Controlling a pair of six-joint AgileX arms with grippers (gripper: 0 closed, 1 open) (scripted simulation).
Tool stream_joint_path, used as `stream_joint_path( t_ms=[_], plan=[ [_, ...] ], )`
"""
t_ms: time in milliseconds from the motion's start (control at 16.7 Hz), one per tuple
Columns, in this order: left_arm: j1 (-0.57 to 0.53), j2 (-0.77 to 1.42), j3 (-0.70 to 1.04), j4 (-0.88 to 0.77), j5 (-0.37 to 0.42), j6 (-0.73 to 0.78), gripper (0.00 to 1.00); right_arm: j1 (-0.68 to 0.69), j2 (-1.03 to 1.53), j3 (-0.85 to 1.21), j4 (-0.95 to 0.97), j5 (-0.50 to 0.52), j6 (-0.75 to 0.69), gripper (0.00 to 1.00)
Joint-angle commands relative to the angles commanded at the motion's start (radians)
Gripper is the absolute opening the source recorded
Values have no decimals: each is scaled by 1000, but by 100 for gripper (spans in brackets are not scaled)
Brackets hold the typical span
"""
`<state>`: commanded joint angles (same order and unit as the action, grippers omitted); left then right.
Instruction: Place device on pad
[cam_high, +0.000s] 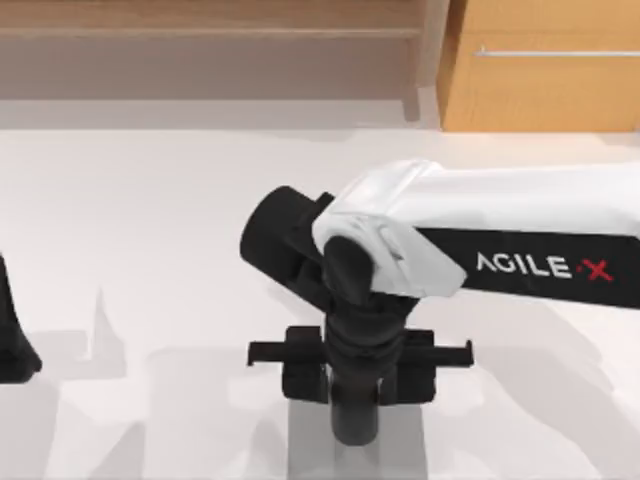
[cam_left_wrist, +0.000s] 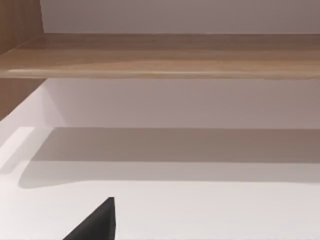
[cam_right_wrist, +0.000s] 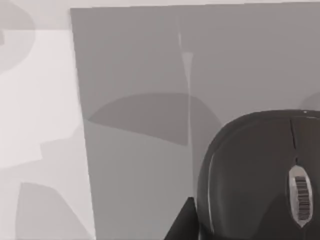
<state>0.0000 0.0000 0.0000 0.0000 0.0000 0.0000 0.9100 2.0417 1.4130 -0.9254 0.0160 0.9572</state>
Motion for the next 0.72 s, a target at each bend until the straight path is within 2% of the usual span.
stream_joint_path(
  t_ms=[180,720],
  plan=[
    [0,0,0,0,0,0,100,0,0,0,0,0,0,0],
    [0,0,0,0,0,0,100,0,0,0,0,0,0,68]
  ],
)
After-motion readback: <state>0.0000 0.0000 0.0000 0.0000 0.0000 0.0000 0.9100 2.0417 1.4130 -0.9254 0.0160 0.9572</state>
